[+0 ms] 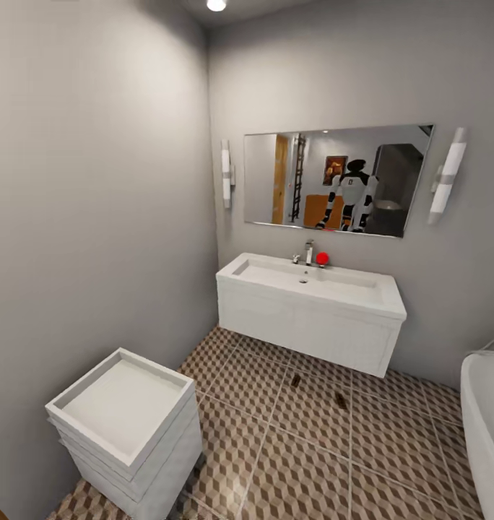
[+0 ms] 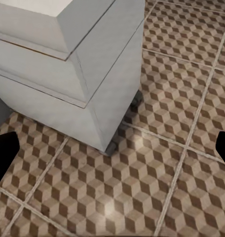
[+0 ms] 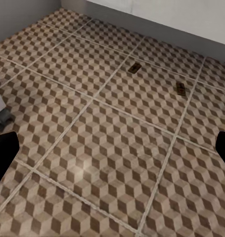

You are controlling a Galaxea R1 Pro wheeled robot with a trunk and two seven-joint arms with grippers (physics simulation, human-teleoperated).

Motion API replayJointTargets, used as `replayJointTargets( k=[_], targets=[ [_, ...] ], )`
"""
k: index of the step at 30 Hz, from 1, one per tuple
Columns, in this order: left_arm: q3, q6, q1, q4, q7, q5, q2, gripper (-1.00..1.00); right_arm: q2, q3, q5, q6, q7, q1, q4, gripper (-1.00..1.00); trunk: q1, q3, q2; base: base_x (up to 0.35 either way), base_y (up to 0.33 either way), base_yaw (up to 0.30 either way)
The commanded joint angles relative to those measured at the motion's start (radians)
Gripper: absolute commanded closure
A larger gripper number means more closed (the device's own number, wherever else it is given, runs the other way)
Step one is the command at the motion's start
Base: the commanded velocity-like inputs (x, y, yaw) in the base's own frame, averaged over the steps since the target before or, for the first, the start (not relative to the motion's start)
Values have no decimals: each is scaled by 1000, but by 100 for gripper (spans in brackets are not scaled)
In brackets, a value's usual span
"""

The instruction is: Take the four mousetraps from the cabinet in the bathroom and place them on the bathroom floor. Make sure all four end up on the same floor surface, and ensure that at least two of them are either under or directly next to the same bathroom sink.

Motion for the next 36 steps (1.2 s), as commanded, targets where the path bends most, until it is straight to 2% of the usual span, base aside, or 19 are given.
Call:
replayJointTargets(
  k=[1, 36],
  targets=[
    [-9, -5, -1, 4, 3, 7, -1, -100, 0, 9, -10, -2, -2, 0, 0, -100, 0, -1, -1, 0, 0, 275],
    [-9, -5, -1, 4, 3, 7, -1, -100, 0, 9, -10, 0, -2, 0, 1, -100, 0, -22, -1, 0, 0, 275]
  ],
)
